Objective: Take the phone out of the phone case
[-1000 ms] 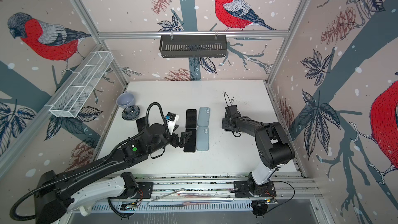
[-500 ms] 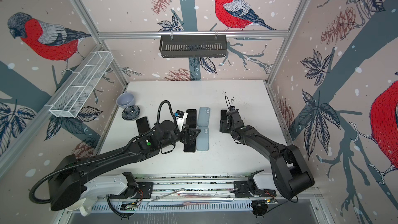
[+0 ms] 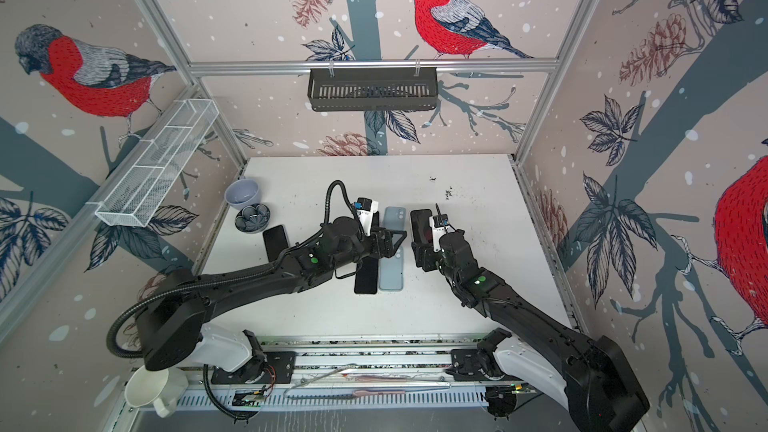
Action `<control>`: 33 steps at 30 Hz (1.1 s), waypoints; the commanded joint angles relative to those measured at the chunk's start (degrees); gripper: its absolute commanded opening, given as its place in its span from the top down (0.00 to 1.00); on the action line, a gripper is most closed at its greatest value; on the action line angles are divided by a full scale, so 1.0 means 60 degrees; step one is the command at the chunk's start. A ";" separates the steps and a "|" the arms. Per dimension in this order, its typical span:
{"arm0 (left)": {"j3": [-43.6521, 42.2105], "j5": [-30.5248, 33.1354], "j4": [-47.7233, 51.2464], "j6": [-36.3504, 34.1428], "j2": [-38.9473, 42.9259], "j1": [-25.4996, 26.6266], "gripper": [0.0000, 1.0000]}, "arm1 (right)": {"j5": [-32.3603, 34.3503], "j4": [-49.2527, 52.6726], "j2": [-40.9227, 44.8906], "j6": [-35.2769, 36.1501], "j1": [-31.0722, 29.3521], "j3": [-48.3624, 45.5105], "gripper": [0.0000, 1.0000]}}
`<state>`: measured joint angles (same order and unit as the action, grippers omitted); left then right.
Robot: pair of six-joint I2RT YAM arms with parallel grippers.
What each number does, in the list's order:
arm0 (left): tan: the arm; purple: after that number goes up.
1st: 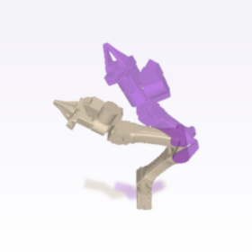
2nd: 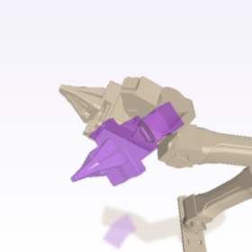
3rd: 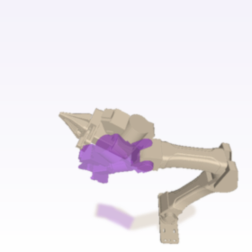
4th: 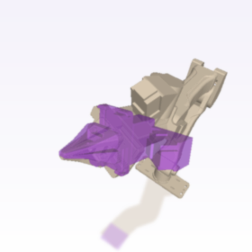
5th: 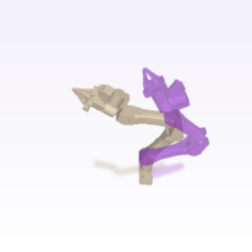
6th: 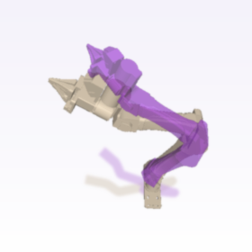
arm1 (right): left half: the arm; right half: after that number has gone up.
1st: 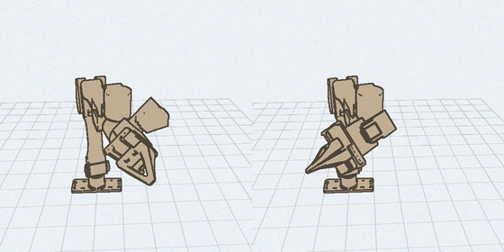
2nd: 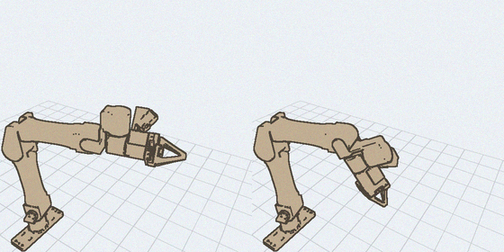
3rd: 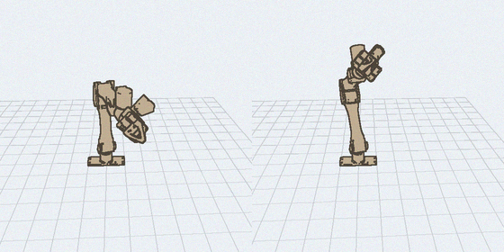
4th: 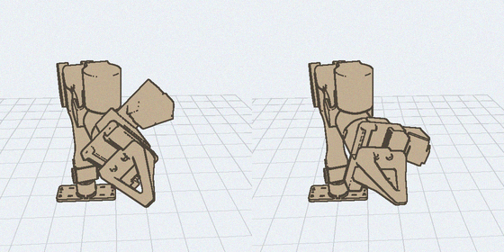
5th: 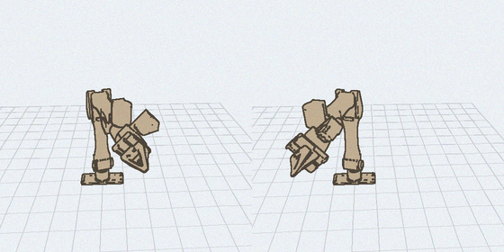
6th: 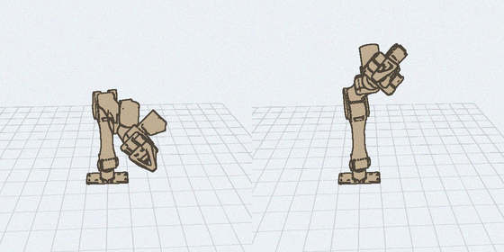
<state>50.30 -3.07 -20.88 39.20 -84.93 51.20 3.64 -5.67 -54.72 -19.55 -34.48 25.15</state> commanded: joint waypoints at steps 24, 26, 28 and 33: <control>0.0185 -0.1360 -0.1767 0.1450 -0.1201 -0.0658 0.65 | 0.0630 -0.1135 0.0755 0.0624 -0.1971 -0.0470 0.80; 0.0200 -0.1424 -0.1807 0.1450 -0.1227 -0.0660 0.73 | 0.0667 -0.1119 0.0762 0.0651 -0.2001 -0.0492 0.81; 0.0182 -0.1451 -0.1815 0.1465 -0.1241 -0.0658 0.78 | 0.0700 -0.1096 0.0770 0.0655 -0.2001 -0.0500 0.81; 0.0017 -0.1469 -0.1851 0.1552 -0.1176 -0.0662 0.90 | 0.0659 -0.1174 0.0818 0.0659 -0.2030 -0.0530 0.80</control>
<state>50.85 -13.50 -31.16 47.72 -92.16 47.44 6.79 -7.79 -50.13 -16.84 -46.35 22.09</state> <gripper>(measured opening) 0.127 0.744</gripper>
